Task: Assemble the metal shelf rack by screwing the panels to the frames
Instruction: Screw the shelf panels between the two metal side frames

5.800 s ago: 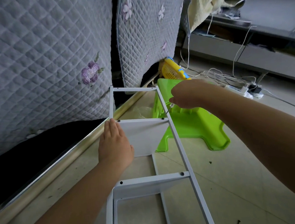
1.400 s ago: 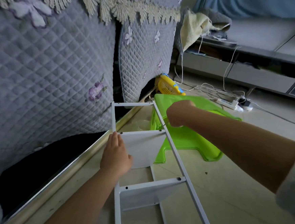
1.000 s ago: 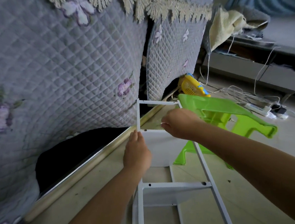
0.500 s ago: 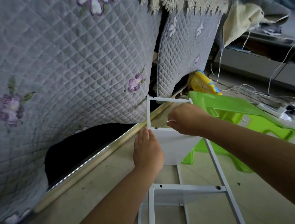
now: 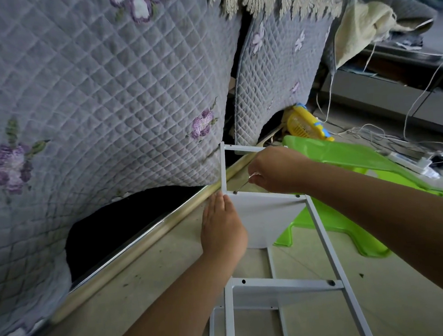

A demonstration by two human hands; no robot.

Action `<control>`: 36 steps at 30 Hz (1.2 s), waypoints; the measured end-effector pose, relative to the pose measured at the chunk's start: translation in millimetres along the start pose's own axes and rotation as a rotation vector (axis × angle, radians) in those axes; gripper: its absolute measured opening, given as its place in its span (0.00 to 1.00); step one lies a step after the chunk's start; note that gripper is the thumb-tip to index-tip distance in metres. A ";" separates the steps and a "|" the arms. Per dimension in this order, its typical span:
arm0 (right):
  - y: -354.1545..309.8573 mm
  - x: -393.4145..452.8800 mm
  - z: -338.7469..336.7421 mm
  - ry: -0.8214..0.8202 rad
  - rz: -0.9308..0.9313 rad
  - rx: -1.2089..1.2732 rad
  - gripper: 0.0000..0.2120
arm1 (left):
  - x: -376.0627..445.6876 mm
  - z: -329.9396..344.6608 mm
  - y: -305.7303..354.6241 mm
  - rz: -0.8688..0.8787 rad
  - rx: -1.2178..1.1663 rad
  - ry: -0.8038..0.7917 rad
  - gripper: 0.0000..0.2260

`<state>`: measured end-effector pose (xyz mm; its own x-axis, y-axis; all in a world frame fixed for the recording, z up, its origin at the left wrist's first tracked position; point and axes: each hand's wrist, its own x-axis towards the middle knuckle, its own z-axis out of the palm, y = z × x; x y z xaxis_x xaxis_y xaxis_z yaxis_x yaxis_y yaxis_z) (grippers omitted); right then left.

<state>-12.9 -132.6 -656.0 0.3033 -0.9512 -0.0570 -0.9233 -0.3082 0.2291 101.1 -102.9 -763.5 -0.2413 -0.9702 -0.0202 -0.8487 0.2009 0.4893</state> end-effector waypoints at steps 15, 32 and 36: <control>0.9 3.5 0.8 0.000 -0.030 -0.022 0.12 | 0.8 -0.3 0.5 0.000 0.004 -0.009 0.26; 2.5 -2.2 1.0 -0.034 -0.017 -0.015 0.13 | -0.5 -0.8 0.2 -0.004 -0.006 -0.027 0.26; -0.9 4.6 -6.7 -0.054 -0.008 -0.048 0.12 | -2.1 -0.6 0.9 -0.004 -0.018 -0.023 0.26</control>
<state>-9.1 -136.6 -649.9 0.2965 -0.9486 -0.1109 -0.9080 -0.3160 0.2751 101.1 -100.8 -762.5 -0.2493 -0.9675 -0.0422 -0.8410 0.1947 0.5048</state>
